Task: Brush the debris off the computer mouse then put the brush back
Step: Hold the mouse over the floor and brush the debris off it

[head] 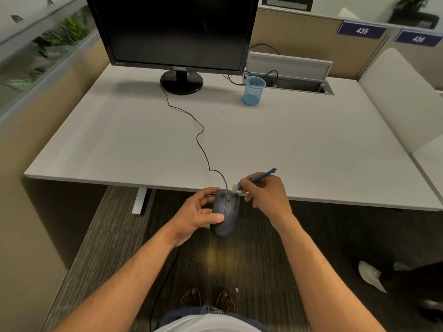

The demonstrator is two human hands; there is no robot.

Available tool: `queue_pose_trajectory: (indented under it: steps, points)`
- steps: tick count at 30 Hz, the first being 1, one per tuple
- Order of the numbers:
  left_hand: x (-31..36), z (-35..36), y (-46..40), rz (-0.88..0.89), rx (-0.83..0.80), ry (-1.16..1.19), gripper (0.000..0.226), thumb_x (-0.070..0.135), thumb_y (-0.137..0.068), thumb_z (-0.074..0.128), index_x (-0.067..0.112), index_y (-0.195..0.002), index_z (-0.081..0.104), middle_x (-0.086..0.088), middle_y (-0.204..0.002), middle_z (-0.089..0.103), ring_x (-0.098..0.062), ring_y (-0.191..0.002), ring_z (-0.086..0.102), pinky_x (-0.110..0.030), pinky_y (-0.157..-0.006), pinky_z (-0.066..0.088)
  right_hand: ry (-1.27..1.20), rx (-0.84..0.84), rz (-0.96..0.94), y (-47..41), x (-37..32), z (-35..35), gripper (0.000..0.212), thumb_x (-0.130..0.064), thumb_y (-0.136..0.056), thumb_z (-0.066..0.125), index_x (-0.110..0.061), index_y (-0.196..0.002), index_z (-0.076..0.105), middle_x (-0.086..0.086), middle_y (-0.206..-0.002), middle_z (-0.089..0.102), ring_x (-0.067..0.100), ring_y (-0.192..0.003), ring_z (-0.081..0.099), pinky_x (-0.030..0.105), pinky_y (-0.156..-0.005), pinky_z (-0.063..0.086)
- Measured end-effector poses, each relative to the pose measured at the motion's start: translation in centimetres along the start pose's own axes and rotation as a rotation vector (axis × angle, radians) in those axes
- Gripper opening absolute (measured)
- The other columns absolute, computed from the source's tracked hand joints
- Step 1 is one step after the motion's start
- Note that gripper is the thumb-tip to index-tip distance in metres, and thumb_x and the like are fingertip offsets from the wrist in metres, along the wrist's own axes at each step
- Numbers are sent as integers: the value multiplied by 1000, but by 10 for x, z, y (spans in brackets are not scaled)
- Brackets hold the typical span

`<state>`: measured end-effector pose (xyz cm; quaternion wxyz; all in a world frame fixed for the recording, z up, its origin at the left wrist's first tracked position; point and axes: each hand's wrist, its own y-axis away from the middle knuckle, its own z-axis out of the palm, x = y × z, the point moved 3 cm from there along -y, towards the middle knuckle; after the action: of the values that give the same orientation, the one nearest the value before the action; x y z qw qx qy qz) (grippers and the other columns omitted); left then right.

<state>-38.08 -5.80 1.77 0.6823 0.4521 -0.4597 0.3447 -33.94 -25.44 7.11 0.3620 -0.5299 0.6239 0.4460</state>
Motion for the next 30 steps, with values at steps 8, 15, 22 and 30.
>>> queue_pose_trajectory:
  steps: [8,15,22,30]
  points:
    - [0,1,1,4,10,-3,86,33,-64,86,27,-140,45,-3,-134,60,-27,-108,69,-39,-81,57,132,-80,-13,-3,-5,26,10,-24,-93,71,-29,-84,72,-7,-87,74,6,-83,70,22,-74,55]
    - [-3,-4,2,1,38,17,75,21,-73,82,27,-139,47,-1,-135,58,-25,-111,68,-42,-84,58,105,6,72,1,15,1,11,-24,-92,71,-25,-82,76,-6,-79,75,7,-72,68,22,-65,49]
    - [-3,-2,-5,1,37,28,74,21,-74,85,30,-138,47,0,-135,59,-23,-110,68,-32,-79,57,19,63,31,5,5,-10,11,-24,-93,70,-30,-84,73,-11,-76,75,-1,-61,66,9,-55,48]
    - [-3,-3,-9,25,92,64,81,26,-68,88,28,-138,48,0,-134,59,-22,-109,70,-31,-75,59,152,-91,-58,21,-5,9,18,-24,-96,67,-33,-80,69,-12,-73,72,-3,-63,66,8,-57,48]
